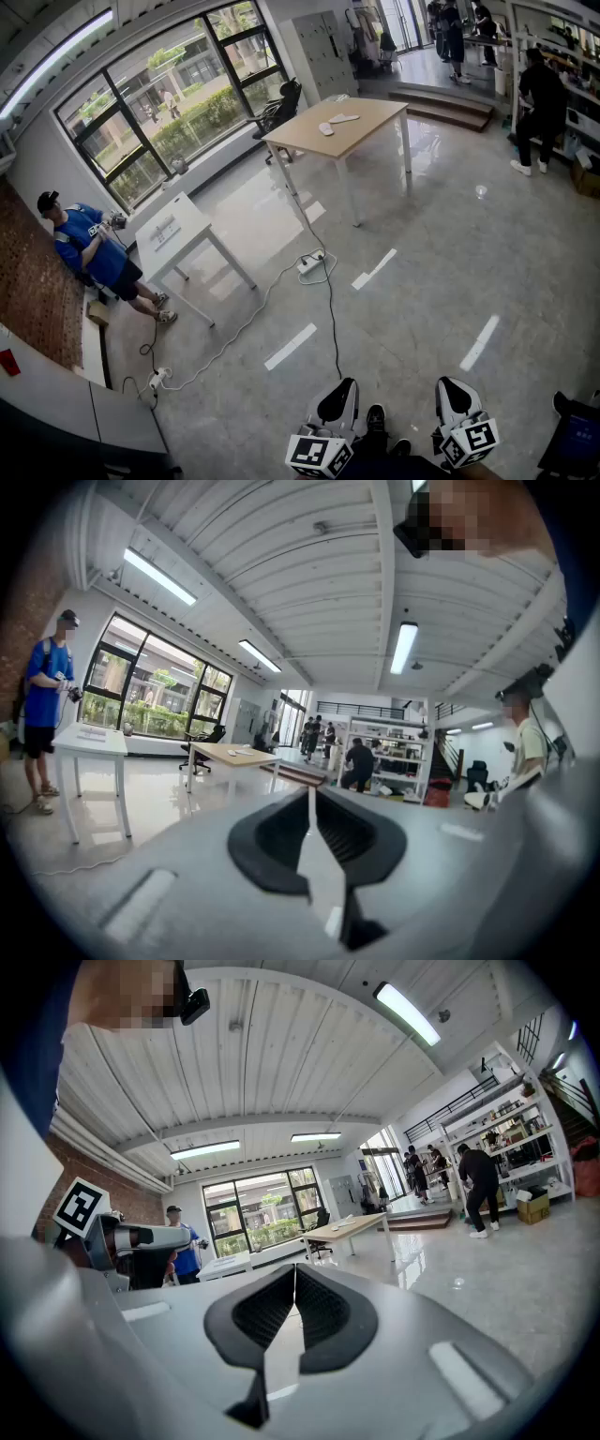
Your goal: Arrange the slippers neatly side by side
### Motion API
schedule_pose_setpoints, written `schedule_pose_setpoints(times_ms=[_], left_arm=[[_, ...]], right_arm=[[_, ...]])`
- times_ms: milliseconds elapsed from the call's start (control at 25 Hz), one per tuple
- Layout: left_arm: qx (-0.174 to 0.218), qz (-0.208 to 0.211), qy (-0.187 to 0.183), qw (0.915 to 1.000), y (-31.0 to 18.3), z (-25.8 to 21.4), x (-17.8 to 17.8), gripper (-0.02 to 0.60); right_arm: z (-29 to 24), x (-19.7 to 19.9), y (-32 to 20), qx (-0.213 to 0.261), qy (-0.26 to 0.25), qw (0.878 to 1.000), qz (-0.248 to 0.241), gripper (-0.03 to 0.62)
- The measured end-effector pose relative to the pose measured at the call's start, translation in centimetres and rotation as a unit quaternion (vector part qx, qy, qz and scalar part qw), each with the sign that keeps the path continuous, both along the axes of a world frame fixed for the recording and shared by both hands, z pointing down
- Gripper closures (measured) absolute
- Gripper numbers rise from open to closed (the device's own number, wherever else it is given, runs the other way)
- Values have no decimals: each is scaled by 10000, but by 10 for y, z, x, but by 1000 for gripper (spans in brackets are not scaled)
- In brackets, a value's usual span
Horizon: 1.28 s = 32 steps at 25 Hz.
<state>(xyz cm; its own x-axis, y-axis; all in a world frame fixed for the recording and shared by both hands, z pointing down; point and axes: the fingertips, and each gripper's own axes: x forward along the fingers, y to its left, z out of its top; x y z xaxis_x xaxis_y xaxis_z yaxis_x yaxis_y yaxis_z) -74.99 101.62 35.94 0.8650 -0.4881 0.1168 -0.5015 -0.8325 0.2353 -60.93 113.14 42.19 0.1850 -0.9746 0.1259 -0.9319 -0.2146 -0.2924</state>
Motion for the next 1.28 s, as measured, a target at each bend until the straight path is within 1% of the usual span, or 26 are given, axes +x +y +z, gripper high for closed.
schedule_pose_setpoints(times_ms=[160,280,400,520,640,840,880,920,1120,1280], left_arm=[[-115,55,-14,9999,-25,12,17,558],[-124,187,71,9997,-49,15,39,558],[-159,288,197,9993,-87,15,63,558],[-67,283,307,9991,-128,9,75,558],[105,401,336,9986,-154,8,86,558],[23,449,339,9984,-203,9,105,558],[27,453,337,9984,-212,10,108,558],[25,452,331,9984,-220,12,110,558],[-18,347,270,9990,-249,20,123,558],[54,150,219,9996,-275,18,145,558]], right_arm=[[3,20,-24,-56,71,10000,35,582],[2,40,-46,-85,166,9997,142,582],[2,60,-81,-117,254,9993,231,582],[-6,70,-125,-111,338,9993,124,582],[-20,78,-146,-160,413,9988,196,581],[-25,93,-190,-130,476,9982,347,573],[-23,95,-200,-143,460,9983,322,550],[-22,97,-210,-159,446,9985,281,546],[-21,114,-253,-137,432,9990,33,543],[-15,137,-289,-60,366,9991,-209,543]])
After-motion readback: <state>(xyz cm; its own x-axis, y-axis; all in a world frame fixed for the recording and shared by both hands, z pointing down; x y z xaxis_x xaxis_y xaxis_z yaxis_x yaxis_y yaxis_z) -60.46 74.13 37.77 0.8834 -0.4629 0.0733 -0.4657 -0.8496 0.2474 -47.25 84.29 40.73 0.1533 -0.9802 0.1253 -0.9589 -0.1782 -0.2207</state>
